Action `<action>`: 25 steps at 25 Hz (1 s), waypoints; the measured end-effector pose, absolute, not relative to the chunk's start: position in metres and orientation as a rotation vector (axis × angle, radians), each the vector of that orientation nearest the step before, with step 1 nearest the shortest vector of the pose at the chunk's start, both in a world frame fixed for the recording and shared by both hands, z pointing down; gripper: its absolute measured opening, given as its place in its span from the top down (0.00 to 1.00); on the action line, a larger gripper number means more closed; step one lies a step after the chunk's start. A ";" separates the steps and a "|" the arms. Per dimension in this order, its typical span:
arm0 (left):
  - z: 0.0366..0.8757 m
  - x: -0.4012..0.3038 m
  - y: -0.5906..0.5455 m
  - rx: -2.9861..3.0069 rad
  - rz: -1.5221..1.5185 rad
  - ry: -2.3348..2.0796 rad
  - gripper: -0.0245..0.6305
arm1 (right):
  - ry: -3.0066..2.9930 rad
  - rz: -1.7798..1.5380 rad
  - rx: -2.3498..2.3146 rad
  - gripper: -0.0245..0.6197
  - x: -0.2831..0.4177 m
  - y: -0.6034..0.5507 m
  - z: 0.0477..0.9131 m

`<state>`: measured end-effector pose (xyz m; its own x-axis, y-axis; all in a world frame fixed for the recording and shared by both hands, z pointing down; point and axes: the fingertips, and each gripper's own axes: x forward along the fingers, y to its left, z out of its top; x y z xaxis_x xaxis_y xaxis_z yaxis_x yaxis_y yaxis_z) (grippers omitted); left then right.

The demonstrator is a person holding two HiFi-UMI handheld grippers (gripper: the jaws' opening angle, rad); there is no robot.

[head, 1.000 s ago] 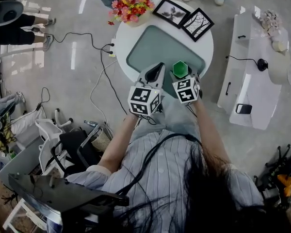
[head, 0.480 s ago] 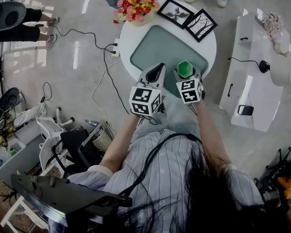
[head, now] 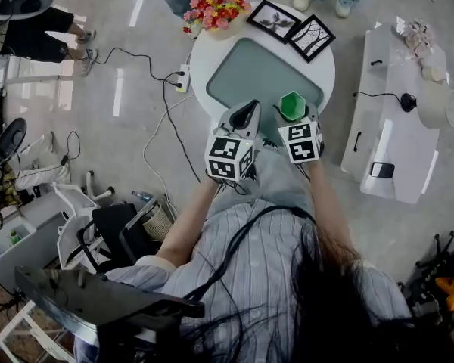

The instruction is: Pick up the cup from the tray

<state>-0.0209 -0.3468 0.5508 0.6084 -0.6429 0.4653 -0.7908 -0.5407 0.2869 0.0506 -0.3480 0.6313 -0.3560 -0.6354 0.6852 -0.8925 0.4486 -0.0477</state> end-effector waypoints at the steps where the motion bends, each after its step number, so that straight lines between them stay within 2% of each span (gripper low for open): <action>1: 0.549 -0.022 -0.344 2.367 0.419 -1.136 0.94 | -2.115 0.571 1.279 0.51 0.050 -0.345 0.626; 25: 0.495 -0.065 -0.238 2.474 0.366 -1.141 0.94 | -2.163 0.661 1.387 0.51 -0.005 -0.235 0.553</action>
<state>-0.0652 -0.2378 0.4954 0.6346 -0.6676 0.3894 -0.7695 -0.5927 0.2380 -0.0054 -0.2348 0.5531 -0.3686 -0.6854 0.6279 -0.9193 0.3689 -0.1370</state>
